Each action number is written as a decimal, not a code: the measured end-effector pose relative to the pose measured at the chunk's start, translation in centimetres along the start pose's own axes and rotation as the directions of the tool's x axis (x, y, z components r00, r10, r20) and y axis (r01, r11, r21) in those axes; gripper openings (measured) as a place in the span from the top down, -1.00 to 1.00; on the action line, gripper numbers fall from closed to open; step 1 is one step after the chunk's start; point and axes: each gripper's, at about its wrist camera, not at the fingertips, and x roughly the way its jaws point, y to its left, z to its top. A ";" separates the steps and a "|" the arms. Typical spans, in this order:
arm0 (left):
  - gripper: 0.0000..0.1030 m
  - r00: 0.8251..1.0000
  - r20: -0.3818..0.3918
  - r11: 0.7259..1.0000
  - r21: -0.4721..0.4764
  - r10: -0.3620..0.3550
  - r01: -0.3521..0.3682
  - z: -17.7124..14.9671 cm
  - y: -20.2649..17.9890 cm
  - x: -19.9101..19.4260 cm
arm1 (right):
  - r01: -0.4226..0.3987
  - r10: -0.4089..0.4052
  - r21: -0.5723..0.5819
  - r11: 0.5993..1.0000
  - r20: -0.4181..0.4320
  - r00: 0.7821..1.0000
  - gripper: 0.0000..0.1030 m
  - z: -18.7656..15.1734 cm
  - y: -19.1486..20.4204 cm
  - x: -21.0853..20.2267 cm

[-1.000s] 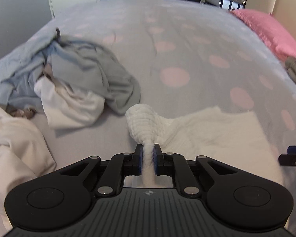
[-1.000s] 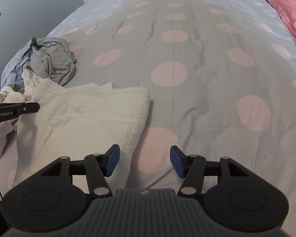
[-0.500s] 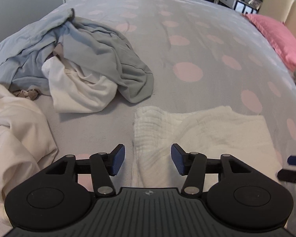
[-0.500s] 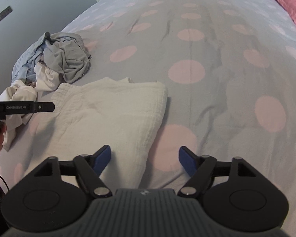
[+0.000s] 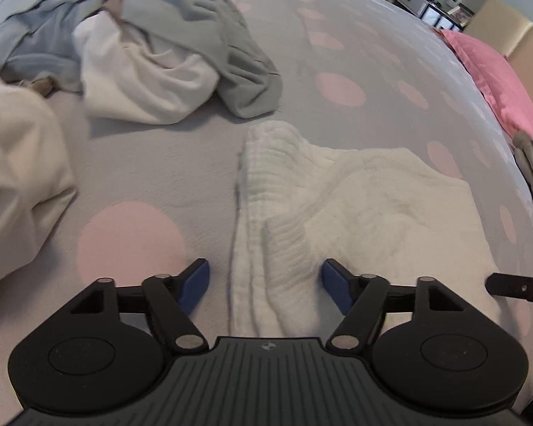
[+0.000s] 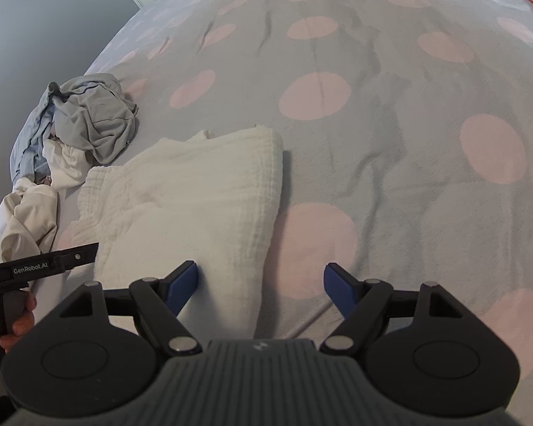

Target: Fold clothes

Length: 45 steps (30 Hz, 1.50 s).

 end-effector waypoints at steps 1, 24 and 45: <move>-0.40 1.000 -0.004 1.000 0.009 -0.001 0.001 0.1 -0.3 0.2 | -0.004 0.004 0.010 1.000 -0.006 1.000 -0.56 0.1 0.0 0.3; 0.76 0.997 0.001 0.993 0.096 -0.074 0.073 0.3 -4.0 -1.2 | -0.068 0.072 -0.053 0.996 0.075 0.995 0.70 0.9 2.1 0.2; 0.77 0.931 0.282 0.956 0.239 -0.233 0.168 2.5 -13.2 -10.4 | 0.034 0.027 -0.125 0.992 0.457 0.889 0.73 -2.5 2.5 -14.6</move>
